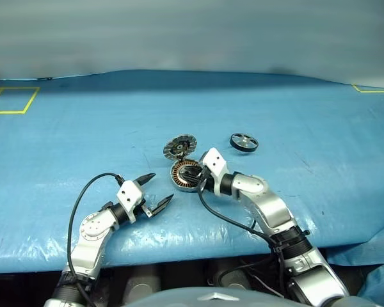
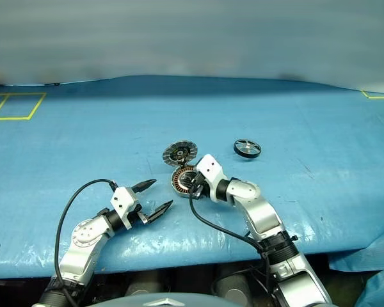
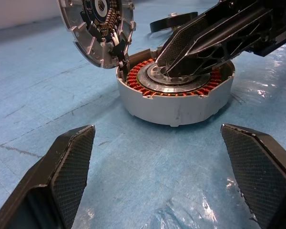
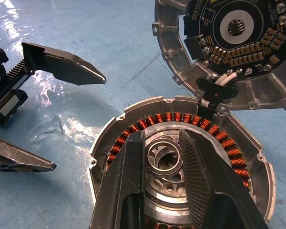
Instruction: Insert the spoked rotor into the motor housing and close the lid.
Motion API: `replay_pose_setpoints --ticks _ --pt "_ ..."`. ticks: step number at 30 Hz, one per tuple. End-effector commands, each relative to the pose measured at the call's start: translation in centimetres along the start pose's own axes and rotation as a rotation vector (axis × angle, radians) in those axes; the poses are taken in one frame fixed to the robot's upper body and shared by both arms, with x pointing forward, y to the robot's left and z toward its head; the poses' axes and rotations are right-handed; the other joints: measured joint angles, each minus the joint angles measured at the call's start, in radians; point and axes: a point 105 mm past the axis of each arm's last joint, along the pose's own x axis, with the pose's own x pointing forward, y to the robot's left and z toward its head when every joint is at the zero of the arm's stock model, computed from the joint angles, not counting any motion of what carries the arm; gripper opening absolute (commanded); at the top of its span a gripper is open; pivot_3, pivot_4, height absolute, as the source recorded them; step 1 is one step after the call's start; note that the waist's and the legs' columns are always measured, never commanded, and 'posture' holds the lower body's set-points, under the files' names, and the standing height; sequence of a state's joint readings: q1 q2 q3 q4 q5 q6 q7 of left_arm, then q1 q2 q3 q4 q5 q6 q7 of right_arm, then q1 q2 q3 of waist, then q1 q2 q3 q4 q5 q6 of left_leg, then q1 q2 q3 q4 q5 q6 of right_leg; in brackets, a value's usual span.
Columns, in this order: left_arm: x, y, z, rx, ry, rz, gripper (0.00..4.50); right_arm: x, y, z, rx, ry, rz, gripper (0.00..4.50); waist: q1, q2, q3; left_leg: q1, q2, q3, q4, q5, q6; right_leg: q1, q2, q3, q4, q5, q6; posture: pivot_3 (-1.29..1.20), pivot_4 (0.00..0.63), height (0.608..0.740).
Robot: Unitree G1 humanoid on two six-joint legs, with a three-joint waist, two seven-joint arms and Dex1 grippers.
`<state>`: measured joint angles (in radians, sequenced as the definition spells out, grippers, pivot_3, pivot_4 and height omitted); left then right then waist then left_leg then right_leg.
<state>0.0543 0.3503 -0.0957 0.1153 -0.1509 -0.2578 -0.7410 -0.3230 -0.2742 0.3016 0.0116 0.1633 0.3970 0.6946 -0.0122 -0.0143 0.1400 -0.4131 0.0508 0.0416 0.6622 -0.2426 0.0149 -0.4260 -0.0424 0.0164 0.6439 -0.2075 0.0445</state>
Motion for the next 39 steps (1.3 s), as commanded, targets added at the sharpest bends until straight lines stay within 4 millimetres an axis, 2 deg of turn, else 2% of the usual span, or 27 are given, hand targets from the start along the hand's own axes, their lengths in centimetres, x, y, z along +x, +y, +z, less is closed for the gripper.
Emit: replay_pose_setpoints --ticks 1,19,20,22,34,39 --pt "0.2 0.0 0.8 0.015 -0.044 0.004 4.50 -0.1 -0.6 1.3 -0.031 -0.043 -0.014 1.00 0.000 0.000 0.000 0.000 0.000 0.000 0.000 0.000 0.000 0.000 0.000 0.000 0.000 0.000 0.000 0.00 0.150 0.740" --pt "-0.1 0.0 0.6 0.021 -0.038 0.030 4.50 0.4 -0.7 0.4 0.016 -0.010 -0.004 1.00 -0.001 0.000 0.000 0.000 0.000 0.000 0.000 0.000 0.000 0.000 0.000 0.000 0.000 0.000 0.000 0.00 0.150 0.740" --pt "-0.1 0.0 0.6 0.021 -0.039 0.031 4.50 0.3 -0.6 0.4 0.017 -0.016 0.001 1.50 -0.001 0.000 0.000 0.000 0.000 0.000 0.000 0.000 0.000 0.000 0.000 0.000 0.000 0.000 0.000 0.00 0.150 0.740" --pt "-0.1 0.1 0.6 0.021 -0.038 0.031 4.50 0.3 -0.5 0.9 0.026 -0.042 0.002 1.98 -0.001 0.000 0.000 0.001 0.000 0.000 0.000 0.000 0.000 0.000 0.000 0.000 0.000 0.000 0.000 0.00 0.150 0.740" --pt "0.0 0.0 0.5 0.021 -0.036 0.028 4.50 0.1 0.0 2.4 0.076 -0.132 0.024 1.98 0.000 0.000 0.000 0.000 0.000 0.000 0.000 0.000 0.000 0.000 0.000 0.000 0.000 0.000 0.000 0.00 0.150 0.740" --pt "0.0 0.0 0.5 0.018 -0.035 0.028 4.50 0.0 -0.5 3.0 0.107 -0.165 0.005 1.98 0.000 0.000 0.000 0.000 0.000 0.000 0.000 0.000 0.000 0.000 0.000 0.000 0.000 0.000 0.000 0.00 0.150 0.740"
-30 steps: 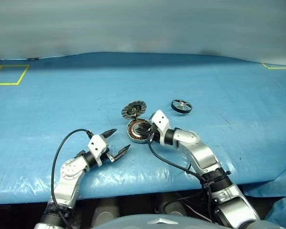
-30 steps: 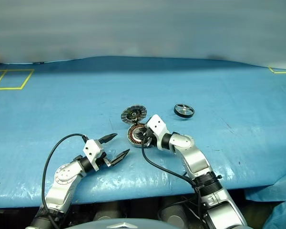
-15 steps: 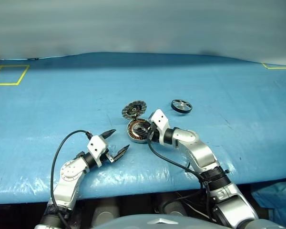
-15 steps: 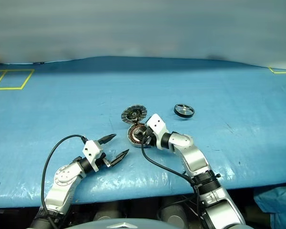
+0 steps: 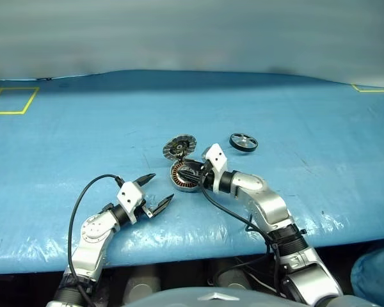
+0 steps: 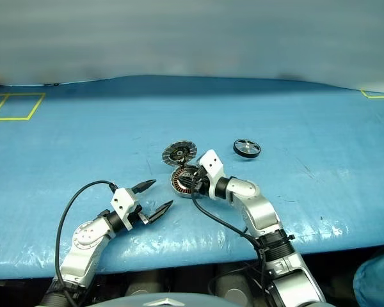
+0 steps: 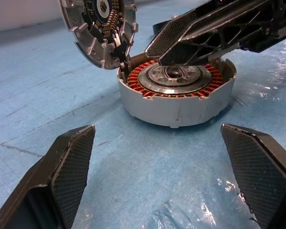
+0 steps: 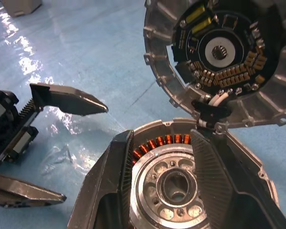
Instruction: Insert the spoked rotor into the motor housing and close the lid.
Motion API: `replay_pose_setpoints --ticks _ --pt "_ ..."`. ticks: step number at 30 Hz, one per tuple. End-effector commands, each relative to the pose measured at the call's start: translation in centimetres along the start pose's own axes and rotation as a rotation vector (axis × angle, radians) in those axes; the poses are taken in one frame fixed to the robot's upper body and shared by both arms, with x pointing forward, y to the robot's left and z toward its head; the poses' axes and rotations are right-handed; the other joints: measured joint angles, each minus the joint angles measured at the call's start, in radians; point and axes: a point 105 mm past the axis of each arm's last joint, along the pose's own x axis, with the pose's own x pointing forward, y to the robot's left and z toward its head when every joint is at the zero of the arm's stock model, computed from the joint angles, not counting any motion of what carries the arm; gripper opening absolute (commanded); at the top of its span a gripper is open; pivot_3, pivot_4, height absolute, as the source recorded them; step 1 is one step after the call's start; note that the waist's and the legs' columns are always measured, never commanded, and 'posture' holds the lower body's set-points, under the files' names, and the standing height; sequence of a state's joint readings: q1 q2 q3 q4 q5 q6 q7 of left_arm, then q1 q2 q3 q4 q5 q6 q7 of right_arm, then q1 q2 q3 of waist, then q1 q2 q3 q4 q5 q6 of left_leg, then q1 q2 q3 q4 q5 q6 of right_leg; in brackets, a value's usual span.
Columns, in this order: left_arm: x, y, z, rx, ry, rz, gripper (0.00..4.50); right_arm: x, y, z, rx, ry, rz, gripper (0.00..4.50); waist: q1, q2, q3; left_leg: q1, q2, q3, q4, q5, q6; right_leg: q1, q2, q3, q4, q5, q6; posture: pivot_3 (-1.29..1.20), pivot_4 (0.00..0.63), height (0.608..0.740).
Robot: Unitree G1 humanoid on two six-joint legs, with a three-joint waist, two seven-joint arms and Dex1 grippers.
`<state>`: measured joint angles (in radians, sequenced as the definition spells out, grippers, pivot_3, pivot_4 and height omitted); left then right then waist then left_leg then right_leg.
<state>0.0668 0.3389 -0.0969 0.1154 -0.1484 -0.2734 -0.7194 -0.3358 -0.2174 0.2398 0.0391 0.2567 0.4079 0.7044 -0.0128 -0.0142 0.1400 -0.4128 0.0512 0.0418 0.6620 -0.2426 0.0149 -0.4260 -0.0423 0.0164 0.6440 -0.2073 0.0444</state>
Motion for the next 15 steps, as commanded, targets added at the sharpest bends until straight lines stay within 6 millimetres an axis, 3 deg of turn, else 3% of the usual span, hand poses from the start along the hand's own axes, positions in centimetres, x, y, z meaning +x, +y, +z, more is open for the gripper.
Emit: replay_pose_setpoints --ticks 1,6,12,15 --pt "0.1 0.2 0.5 0.022 -0.025 0.007 4.50 -0.2 -0.1 1.7 -0.014 -0.059 -0.006 1.59 0.000 0.000 0.000 0.000 0.000 0.000 0.000 0.000 0.000 0.000 0.000 0.000 0.000 0.000 0.000 0.00 0.150 0.740" --pt "0.2 0.1 0.5 0.021 -0.026 0.012 4.50 0.0 -0.3 0.8 -0.023 -0.014 -0.020 0.08 0.000 0.000 0.000 0.000 0.000 0.000 0.000 0.000 0.000 0.000 0.000 0.000 0.000 0.000 0.000 0.00 0.150 0.740" --pt "0.1 0.1 0.5 0.023 -0.024 0.017 4.50 0.1 -0.2 0.3 -0.022 0.004 -0.017 0.03 -0.001 0.000 0.000 0.000 0.000 0.000 0.000 0.000 0.000 0.000 0.000 0.000 0.000 0.000 0.000 0.00 0.150 0.740" --pt "0.1 0.1 0.2 0.019 -0.013 0.021 4.50 0.6 0.0 -1.4 -0.016 0.086 -0.010 0.03 -0.001 0.000 0.000 0.000 0.000 0.000 0.000 0.000 0.000 0.000 0.000 0.000 0.000 0.000 0.000 0.00 0.150 0.740"
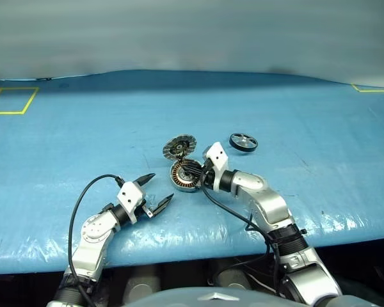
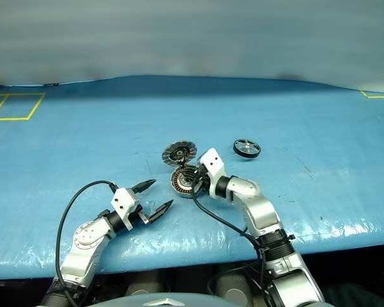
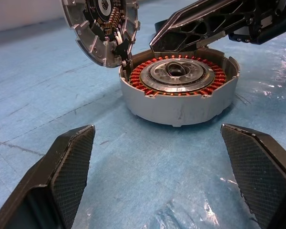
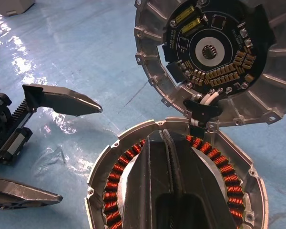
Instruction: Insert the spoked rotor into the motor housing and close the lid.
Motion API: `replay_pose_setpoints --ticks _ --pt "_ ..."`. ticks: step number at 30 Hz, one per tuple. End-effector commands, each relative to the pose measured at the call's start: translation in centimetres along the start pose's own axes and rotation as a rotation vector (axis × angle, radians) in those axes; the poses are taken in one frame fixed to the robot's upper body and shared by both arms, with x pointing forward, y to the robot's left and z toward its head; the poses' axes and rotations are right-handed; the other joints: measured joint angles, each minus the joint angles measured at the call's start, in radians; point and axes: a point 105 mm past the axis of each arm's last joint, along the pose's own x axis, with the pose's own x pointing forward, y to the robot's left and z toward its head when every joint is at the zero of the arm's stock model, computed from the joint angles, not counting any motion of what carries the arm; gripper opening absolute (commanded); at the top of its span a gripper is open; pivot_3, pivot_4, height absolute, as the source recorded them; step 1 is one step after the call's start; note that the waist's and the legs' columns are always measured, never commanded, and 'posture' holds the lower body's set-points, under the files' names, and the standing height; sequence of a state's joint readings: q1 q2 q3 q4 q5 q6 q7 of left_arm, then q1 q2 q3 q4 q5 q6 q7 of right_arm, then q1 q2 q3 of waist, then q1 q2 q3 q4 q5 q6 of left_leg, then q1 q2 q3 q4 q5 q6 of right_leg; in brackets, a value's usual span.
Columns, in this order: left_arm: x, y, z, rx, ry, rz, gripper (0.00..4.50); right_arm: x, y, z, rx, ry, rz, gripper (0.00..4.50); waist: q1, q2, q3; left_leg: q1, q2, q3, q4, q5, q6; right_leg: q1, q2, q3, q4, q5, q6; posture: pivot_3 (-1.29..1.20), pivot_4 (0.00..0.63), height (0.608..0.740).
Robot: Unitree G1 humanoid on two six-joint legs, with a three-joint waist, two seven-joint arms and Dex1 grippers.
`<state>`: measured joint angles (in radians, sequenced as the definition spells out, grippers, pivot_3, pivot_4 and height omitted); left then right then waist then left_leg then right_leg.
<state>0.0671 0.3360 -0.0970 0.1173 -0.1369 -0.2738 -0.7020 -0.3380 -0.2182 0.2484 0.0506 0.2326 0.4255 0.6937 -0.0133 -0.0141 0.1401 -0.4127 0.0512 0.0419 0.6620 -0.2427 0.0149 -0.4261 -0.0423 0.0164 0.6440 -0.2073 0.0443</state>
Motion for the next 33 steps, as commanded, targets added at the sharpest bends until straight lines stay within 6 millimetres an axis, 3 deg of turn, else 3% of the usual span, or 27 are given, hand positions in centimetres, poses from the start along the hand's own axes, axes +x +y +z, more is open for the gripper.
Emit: replay_pose_setpoints --ticks 1,4,9,16,20,25,33 --pt "0.1 0.0 0.3 0.014 -0.018 0.007 4.50 0.7 0.0 -1.5 -0.027 0.090 -0.005 0.03 0.000 0.000 0.000 0.000 0.000 0.000 0.000 0.000 0.000 0.000 0.000 0.000 0.000 0.000 0.000 0.00 0.150 0.740" --pt "0.2 -0.1 0.3 0.014 -0.018 0.006 4.50 0.8 -0.7 -2.9 -0.053 0.163 -0.061 0.03 -0.005 0.000 -0.001 0.002 0.000 0.001 0.000 0.000 0.000 0.001 0.000 0.000 0.000 0.000 0.000 0.00 0.150 0.740" --pt "0.3 -0.5 0.2 0.009 -0.016 -0.006 4.50 0.7 -0.8 -2.9 -0.010 0.158 -0.083 0.03 -0.007 0.000 -0.001 0.004 0.001 0.001 0.001 0.001 0.000 0.003 0.000 0.000 0.001 -0.001 0.002 0.00 0.150 0.740" --pt "0.4 -0.8 0.1 -0.003 -0.021 -0.019 4.50 0.0 0.1 0.8 0.068 -0.021 -0.023 0.03 0.000 0.000 -0.001 0.001 0.002 0.002 0.001 0.001 0.001 0.000 0.000 0.000 0.000 0.001 -0.001 0.00 0.150 0.740" --pt "0.4 -0.7 0.1 -0.015 -0.022 -0.022 4.50 -0.4 -0.4 1.7 0.092 -0.059 -0.039 0.03 0.000 0.000 -0.001 -0.001 0.001 0.002 -0.001 0.001 0.001 -0.002 0.000 0.000 0.000 0.002 -0.003 0.00 0.150 0.740" --pt "0.4 -0.6 0.1 -0.012 -0.022 -0.021 4.50 -0.5 -1.2 0.9 0.093 -0.028 -0.076 0.03 -0.002 0.000 -0.001 -0.001 0.002 0.002 -0.001 0.001 0.001 -0.002 0.000 0.000 0.000 0.002 -0.002 0.00 0.150 0.740" --pt "0.4 -0.5 0.1 -0.008 -0.022 -0.014 4.50 -0.1 -0.9 -1.0 0.055 0.066 -0.083 0.03 -0.002 0.000 -0.001 -0.001 0.002 0.002 -0.001 0.001 0.001 -0.002 0.000 0.000 0.000 0.001 -0.002 0.00 0.150 0.740"
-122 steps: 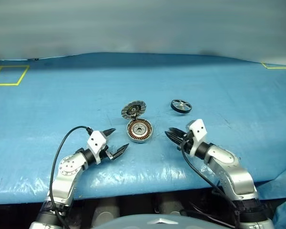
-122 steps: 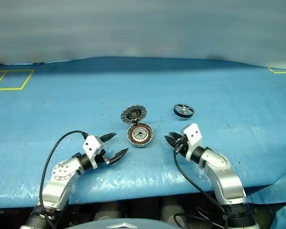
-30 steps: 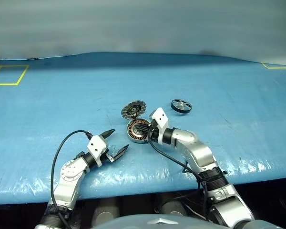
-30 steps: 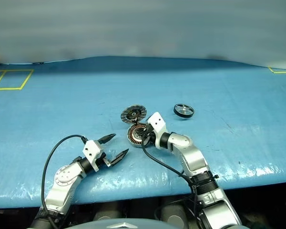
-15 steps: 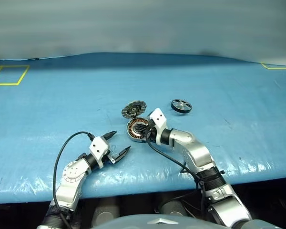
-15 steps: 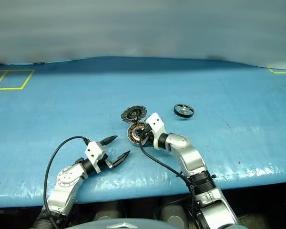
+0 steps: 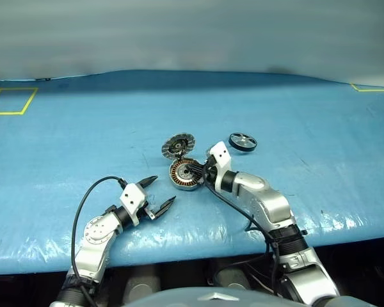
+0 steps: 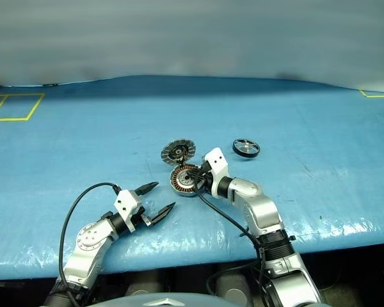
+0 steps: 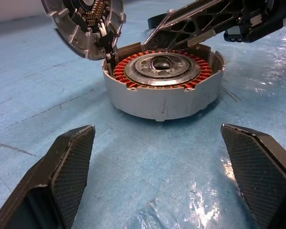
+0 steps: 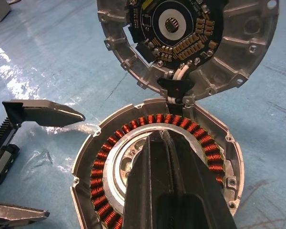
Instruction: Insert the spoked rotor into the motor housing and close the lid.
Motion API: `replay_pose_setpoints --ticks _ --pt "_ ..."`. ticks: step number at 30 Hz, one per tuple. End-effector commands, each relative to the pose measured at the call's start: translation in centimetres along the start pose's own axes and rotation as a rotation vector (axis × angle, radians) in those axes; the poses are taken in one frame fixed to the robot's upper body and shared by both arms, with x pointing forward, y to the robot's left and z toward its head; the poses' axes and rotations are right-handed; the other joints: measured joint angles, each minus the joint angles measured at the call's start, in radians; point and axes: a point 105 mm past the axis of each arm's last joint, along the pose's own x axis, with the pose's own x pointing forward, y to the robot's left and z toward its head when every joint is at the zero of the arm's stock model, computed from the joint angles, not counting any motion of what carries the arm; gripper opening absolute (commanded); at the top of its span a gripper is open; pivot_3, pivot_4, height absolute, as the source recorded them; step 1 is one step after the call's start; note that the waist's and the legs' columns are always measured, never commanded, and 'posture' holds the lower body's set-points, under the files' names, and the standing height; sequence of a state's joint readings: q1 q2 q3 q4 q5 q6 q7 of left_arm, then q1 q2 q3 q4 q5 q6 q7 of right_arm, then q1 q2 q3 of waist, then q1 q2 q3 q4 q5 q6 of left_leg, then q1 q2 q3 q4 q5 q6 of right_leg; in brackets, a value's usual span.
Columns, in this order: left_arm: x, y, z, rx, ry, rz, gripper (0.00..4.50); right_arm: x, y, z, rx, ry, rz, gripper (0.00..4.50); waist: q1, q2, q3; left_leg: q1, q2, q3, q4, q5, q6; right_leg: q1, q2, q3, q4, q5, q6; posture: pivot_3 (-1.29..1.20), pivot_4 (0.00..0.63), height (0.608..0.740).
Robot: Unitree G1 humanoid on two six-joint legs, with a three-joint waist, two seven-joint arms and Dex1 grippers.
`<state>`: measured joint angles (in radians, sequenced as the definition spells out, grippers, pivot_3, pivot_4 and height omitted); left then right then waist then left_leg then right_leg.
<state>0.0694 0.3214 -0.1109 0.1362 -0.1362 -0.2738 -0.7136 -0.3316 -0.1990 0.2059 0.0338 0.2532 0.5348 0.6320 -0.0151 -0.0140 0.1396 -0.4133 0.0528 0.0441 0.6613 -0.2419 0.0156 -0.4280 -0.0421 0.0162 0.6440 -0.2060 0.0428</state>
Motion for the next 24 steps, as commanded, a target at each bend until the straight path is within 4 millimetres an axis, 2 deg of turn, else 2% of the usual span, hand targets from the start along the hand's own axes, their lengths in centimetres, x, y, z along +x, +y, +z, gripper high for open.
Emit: replay_pose_setpoints --ticks 1,12,16,20,24 --pt "0.1 0.2 0.6 0.018 -0.028 0.007 4.50 0.3 -0.1 -0.8 -0.066 0.052 -0.018 0.03 0.000 0.000 0.000 0.000 0.000 0.000 0.000 0.000 0.000 0.000 0.000 0.000 0.000 0.000 0.000 0.00 0.150 0.740" --pt "0.0 0.2 0.5 0.016 -0.026 0.013 4.50 -0.1 -1.2 -2.2 -0.304 0.181 -0.087 0.03 -0.002 0.000 0.000 0.003 0.000 0.000 0.001 0.000 0.000 0.002 0.000 0.000 0.000 -0.002 0.003 0.00 0.150 0.740" --pt "0.0 0.2 0.5 0.012 -0.027 0.013 4.50 -0.3 -0.4 -3.1 -0.501 0.266 -0.055 0.03 0.001 -0.001 -0.001 0.003 0.000 0.000 0.002 0.000 0.000 0.002 -0.001 0.000 0.000 -0.002 0.003 0.00 0.150 0.740" --pt "0.0 0.1 0.5 0.010 -0.027 0.012 4.50 -0.4 -0.1 -3.9 -0.574 0.325 -0.053 0.03 0.002 -0.001 -0.002 0.003 0.000 0.000 0.001 0.000 0.000 0.002 -0.001 0.000 0.000 -0.002 0.003 0.00 0.150 0.740" --pt "0.0 0.0 0.4 0.008 -0.027 0.010 4.50 -0.5 0.0 -4.2 -0.544 0.332 -0.049 0.03 0.003 -0.003 -0.004 0.003 0.000 0.000 0.001 0.000 0.000 0.002 -0.001 0.000 0.000 -0.002 0.003 0.00 0.150 0.740"
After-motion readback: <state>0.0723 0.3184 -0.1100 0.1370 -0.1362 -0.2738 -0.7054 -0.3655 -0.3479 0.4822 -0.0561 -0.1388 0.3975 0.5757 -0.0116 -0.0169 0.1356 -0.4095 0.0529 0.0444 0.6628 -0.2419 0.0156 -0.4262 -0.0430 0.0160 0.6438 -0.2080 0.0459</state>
